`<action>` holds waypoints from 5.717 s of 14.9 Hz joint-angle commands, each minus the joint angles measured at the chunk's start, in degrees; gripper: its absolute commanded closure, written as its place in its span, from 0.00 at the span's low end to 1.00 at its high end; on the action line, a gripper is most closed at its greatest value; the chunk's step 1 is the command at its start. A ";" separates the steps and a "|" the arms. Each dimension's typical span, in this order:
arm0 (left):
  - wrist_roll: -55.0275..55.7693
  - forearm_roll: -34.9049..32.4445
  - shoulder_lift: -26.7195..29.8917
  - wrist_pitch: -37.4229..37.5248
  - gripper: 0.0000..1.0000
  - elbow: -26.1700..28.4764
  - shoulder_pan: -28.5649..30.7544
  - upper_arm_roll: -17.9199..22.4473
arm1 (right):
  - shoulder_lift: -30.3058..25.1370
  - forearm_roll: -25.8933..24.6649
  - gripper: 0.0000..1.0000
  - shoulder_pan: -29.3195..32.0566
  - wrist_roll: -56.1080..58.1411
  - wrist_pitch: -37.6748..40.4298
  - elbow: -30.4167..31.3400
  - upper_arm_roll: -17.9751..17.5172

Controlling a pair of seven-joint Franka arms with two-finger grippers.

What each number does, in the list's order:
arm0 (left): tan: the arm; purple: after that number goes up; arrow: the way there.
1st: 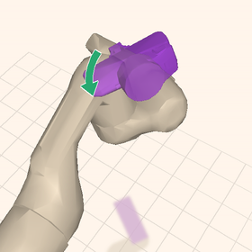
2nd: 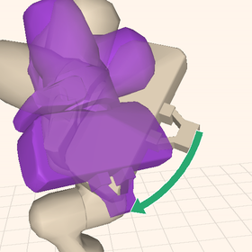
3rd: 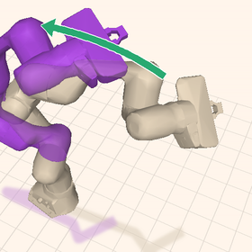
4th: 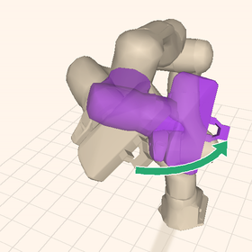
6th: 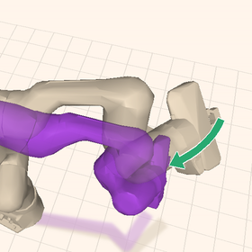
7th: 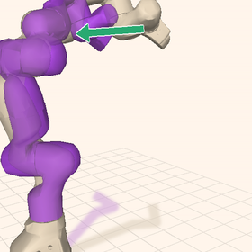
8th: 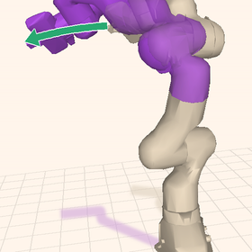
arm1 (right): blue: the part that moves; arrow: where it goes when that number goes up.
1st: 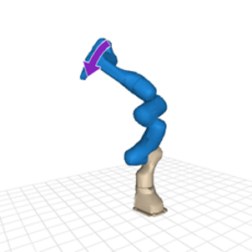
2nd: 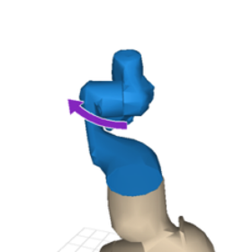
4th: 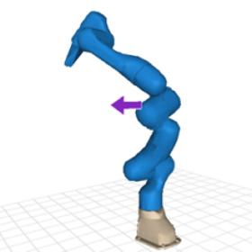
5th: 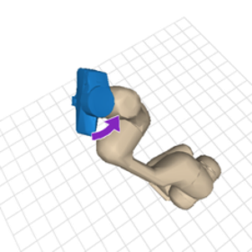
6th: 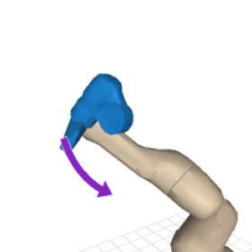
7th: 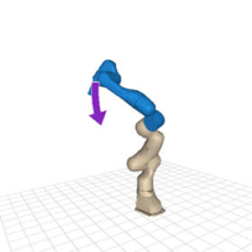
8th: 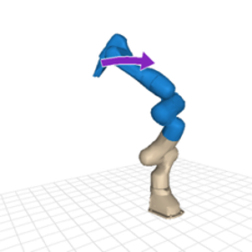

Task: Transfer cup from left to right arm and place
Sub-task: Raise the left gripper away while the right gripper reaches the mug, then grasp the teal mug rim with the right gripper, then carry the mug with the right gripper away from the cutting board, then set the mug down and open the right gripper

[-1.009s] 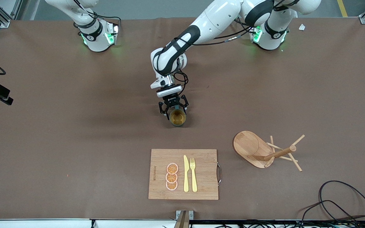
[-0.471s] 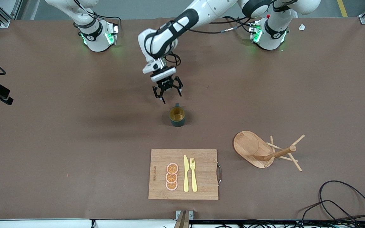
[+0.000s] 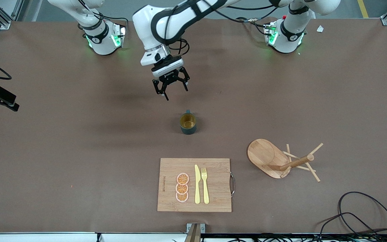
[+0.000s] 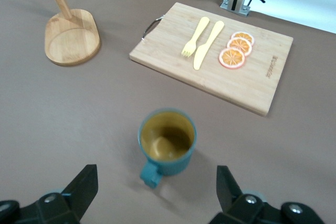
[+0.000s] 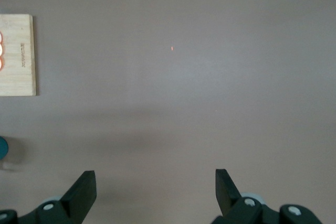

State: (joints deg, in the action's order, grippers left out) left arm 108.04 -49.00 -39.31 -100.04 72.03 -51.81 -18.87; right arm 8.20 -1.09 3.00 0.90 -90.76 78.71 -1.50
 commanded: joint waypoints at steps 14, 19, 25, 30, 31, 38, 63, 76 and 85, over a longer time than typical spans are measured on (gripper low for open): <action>-56.85 31.41 20.75 4.06 0.00 1.63 35.17 0.15 | 14.02 8.72 0.00 -20.02 -35.48 -15.65 9.09 0.10; -79.36 42.65 27.43 3.88 0.00 3.46 38.27 9.44 | 21.49 8.99 0.00 -31.46 -57.82 -27.25 8.12 0.01; -96.85 46.46 33.77 6.77 0.00 6.99 45.82 13.07 | 30.82 9.08 0.00 -39.47 -73.92 -34.30 3.12 0.01; -108.74 46.46 37.54 8.19 0.00 8.82 51.80 14.65 | 33.02 10.48 0.00 -41.93 -79.12 -38.25 2.58 0.01; -108.83 46.54 38.77 8.19 0.00 10.31 52.85 14.65 | 33.37 10.75 0.00 -42.02 -79.38 -39.48 2.58 0.01; -109.19 50.41 41.51 11.61 0.00 13.67 53.65 16.76 | 35.57 10.93 0.63 -43.43 -78.51 -42.92 2.67 0.01; -108.04 49.45 48.10 13.20 0.00 22.19 49.79 13.16 | 26.35 -0.41 1.00 -8.47 -0.48 -21.73 5.83 1.77; -107.78 46.45 46.34 13.02 0.00 20.35 47.50 13.16 | 26.35 -0.06 0.24 -3.00 3.58 -30.09 10.41 1.68; -108.40 46.63 47.31 14.08 0.00 20.35 48.12 13.77 | 11.51 0.21 0.00 -2.73 9.04 -22.72 9.18 1.68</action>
State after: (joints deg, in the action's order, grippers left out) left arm 0.03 -1.88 7.25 -86.72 92.67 -3.87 -5.27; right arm 25.65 -0.44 -0.52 10.12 -115.77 85.50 1.20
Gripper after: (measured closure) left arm 0.000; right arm 0.000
